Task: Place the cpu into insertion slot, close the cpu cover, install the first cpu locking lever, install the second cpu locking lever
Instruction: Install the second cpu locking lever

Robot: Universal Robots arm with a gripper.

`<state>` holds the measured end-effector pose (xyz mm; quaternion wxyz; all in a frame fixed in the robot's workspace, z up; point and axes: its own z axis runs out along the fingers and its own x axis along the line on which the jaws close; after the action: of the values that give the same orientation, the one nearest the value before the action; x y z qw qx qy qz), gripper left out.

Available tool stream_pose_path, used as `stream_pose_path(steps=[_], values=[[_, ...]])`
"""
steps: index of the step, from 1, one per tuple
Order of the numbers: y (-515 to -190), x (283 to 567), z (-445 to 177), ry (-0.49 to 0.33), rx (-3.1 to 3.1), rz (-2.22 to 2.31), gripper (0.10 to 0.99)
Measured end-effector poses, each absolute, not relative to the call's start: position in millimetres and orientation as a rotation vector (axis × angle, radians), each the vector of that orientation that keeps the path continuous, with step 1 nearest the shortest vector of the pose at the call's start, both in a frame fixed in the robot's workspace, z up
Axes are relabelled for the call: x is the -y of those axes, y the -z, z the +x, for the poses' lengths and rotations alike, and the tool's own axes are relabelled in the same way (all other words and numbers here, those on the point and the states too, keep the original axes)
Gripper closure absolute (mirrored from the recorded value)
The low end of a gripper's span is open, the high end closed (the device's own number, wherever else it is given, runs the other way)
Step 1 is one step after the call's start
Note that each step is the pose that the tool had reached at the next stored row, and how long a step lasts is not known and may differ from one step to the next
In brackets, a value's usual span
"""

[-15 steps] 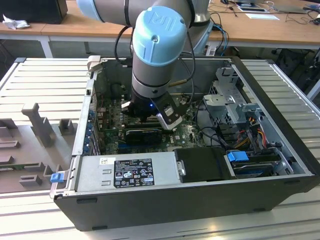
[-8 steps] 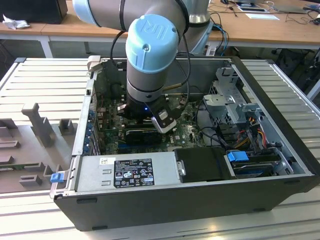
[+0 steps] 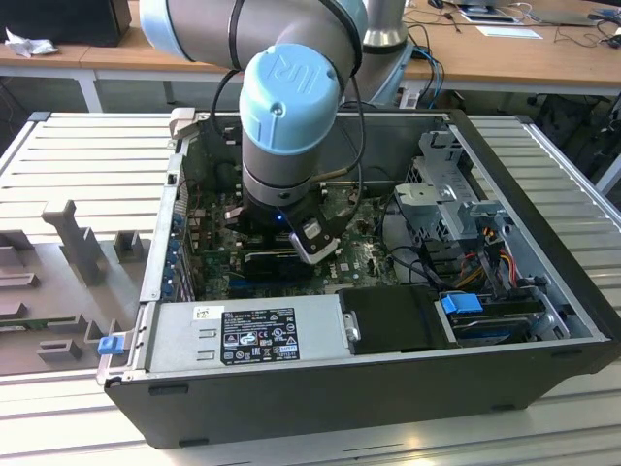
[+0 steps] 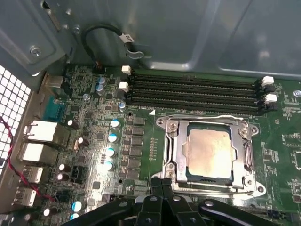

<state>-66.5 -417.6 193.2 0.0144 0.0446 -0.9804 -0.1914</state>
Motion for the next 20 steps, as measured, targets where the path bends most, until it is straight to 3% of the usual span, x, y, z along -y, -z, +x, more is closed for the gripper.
stream_pose_path(steps=[10,20], values=[[-189.1,415.5,-70.2,0.64,3.045,0.14,0.98],[-227.8,415.2,-70.3,0.639,3.045,0.14,0.98]])
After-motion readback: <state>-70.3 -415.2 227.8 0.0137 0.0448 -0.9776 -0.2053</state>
